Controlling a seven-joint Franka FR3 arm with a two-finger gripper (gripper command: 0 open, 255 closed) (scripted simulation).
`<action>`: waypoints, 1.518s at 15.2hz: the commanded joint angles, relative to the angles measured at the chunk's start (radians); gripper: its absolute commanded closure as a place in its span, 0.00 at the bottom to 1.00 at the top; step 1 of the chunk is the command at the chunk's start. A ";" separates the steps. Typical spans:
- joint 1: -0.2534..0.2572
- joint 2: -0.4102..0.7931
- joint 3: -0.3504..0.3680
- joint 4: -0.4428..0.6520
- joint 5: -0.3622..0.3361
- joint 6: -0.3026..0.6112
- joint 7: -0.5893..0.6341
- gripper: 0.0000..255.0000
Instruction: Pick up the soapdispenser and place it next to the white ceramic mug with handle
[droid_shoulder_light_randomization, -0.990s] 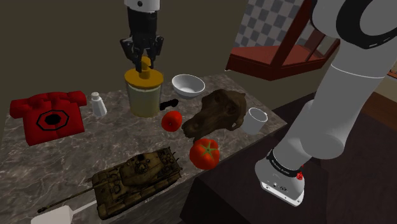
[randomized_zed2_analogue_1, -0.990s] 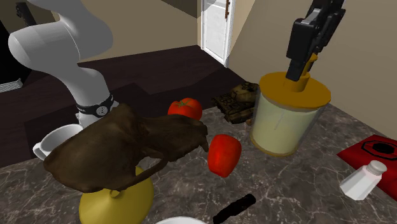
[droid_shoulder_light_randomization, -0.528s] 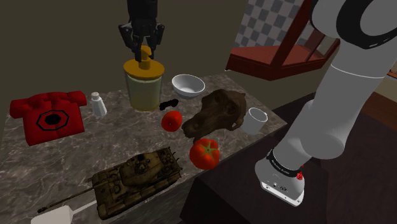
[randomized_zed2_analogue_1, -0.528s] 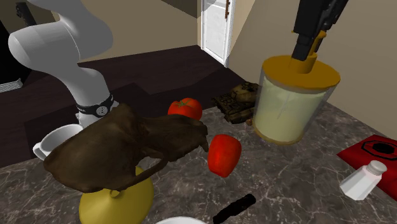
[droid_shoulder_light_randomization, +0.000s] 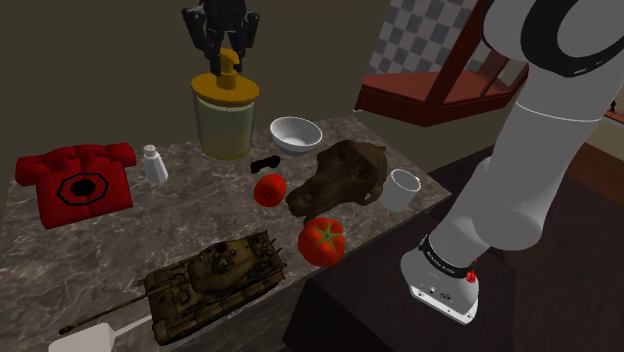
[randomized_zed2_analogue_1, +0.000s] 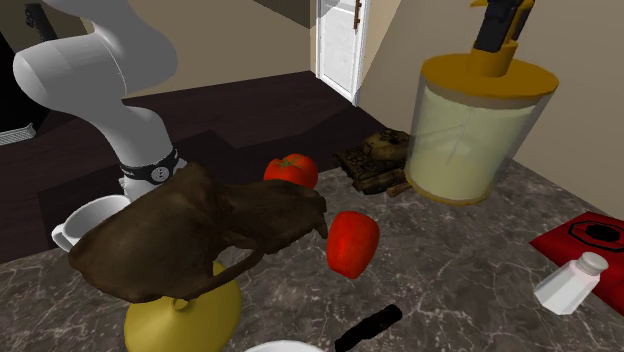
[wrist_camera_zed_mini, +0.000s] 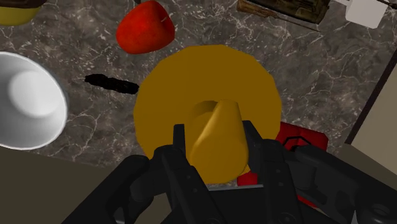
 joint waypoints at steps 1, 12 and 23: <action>0.002 0.006 0.001 0.036 -0.002 -0.030 0.001 1.00; 0.036 0.098 0.006 0.321 -0.034 -0.226 0.016 1.00; -0.082 -0.138 -0.029 0.071 0.044 -0.203 -0.105 1.00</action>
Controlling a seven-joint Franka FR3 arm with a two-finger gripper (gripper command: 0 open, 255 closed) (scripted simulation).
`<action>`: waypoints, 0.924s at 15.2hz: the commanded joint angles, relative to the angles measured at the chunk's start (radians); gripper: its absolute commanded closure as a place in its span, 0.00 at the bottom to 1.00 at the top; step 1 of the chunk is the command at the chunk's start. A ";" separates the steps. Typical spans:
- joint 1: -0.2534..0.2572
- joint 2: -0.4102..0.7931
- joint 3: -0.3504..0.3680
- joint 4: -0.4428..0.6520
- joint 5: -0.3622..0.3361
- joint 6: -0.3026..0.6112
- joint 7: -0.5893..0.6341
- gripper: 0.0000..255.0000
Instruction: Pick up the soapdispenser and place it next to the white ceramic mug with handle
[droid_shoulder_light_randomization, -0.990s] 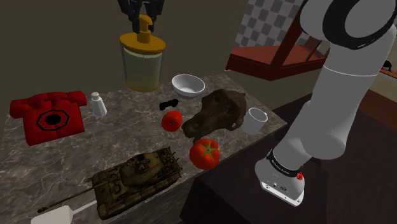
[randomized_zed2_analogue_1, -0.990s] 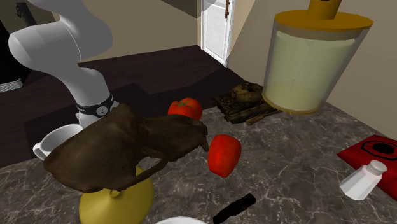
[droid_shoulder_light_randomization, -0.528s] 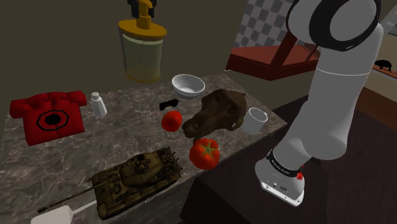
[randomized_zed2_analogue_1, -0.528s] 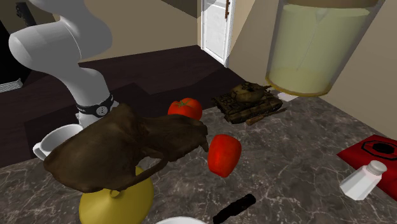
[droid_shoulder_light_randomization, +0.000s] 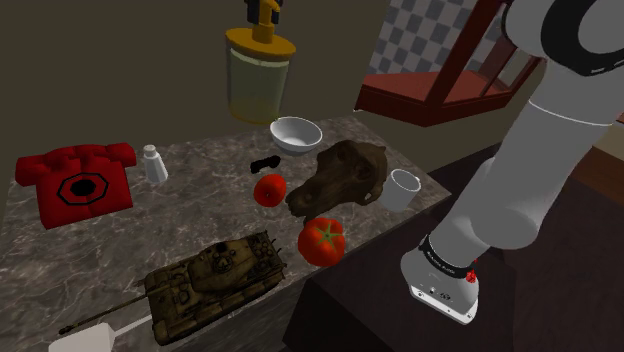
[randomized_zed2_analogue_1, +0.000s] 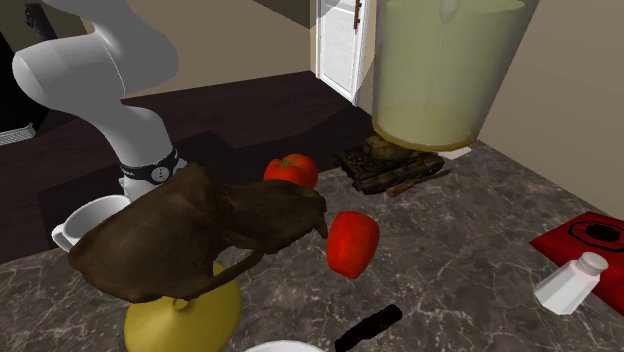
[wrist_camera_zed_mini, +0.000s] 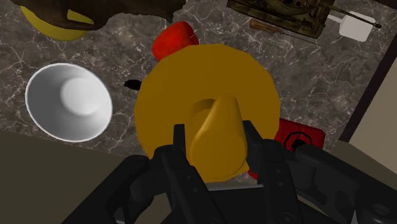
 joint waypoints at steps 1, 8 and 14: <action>-0.037 -0.089 -0.021 -0.114 0.028 0.029 -0.050 1.00; -0.113 -0.318 -0.115 -0.371 0.071 0.059 -0.217 1.00; -0.157 -0.466 -0.207 -0.519 0.064 0.055 -0.356 1.00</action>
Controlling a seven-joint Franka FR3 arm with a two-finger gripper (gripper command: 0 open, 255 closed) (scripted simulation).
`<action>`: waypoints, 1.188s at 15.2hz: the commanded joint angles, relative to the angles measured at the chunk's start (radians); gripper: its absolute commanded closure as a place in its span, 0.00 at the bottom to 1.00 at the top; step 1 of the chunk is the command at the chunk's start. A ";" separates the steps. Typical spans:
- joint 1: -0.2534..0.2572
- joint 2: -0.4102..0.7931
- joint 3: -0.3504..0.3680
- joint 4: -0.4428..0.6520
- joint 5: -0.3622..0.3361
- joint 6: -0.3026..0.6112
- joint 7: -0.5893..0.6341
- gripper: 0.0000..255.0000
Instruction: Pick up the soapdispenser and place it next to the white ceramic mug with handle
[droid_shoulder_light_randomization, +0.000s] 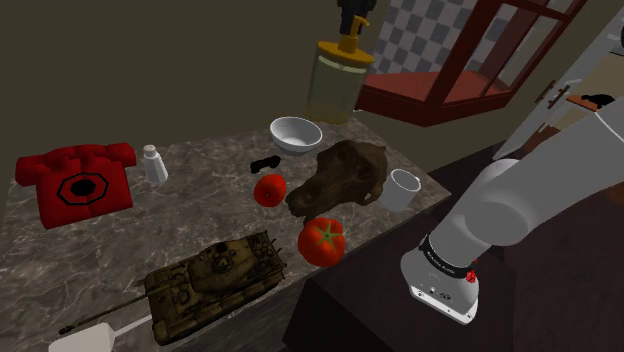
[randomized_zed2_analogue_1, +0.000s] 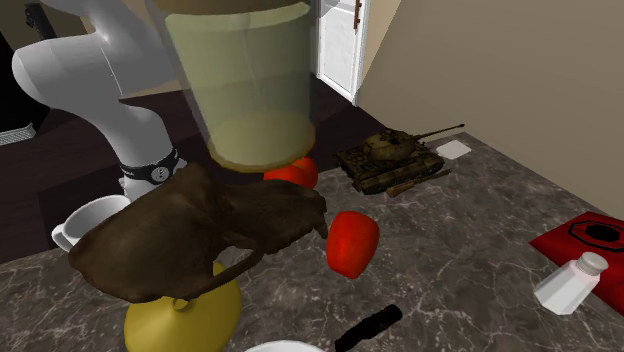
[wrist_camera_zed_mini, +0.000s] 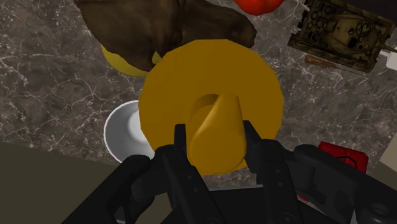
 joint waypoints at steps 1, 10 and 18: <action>-0.015 -0.056 -0.034 -0.061 -0.006 0.004 -0.051 1.00; -0.074 -0.203 -0.186 -0.183 -0.076 -0.022 -0.260 1.00; -0.125 -0.267 -0.332 -0.216 -0.167 -0.043 -0.453 1.00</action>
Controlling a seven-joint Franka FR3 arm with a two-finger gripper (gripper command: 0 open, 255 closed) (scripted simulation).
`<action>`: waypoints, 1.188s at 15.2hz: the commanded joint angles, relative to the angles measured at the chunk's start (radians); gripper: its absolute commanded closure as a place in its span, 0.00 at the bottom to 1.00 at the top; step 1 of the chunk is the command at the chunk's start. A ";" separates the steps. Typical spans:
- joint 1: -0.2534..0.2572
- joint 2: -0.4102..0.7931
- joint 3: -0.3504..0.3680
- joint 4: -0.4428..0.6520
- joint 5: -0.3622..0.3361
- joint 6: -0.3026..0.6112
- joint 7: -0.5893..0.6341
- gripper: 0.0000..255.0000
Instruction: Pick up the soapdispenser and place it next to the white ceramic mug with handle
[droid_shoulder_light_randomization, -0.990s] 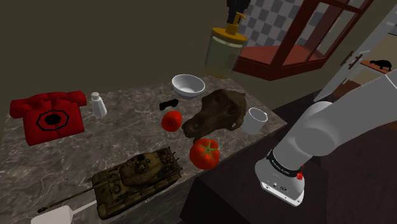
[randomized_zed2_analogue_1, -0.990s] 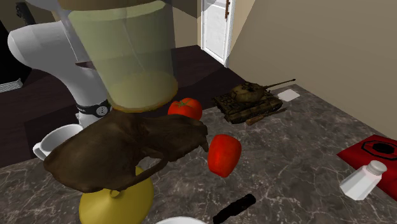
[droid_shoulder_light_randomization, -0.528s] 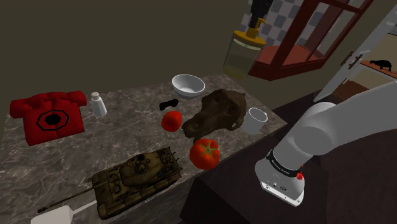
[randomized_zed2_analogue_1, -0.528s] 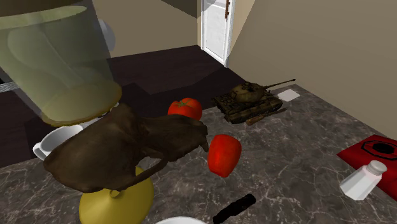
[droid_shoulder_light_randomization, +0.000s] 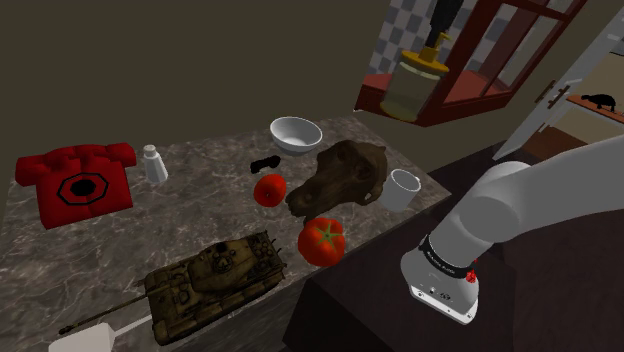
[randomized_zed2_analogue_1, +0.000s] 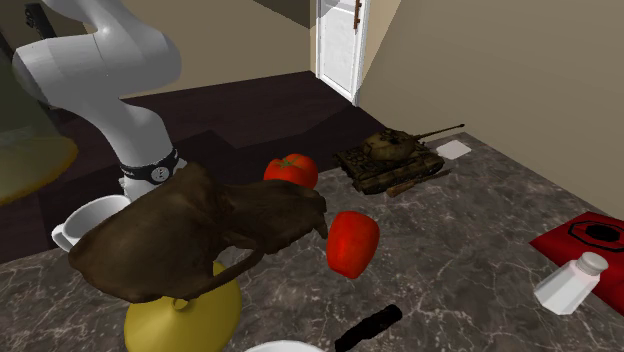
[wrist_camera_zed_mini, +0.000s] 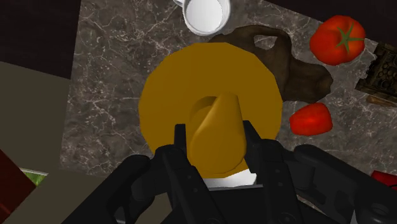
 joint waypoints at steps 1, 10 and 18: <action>-0.013 -0.016 -0.037 -0.008 -0.025 -0.003 -0.049 1.00; -0.053 -0.013 -0.193 0.013 -0.114 0.005 -0.244 1.00; -0.063 -0.060 -0.200 -0.132 -0.129 0.104 -0.230 1.00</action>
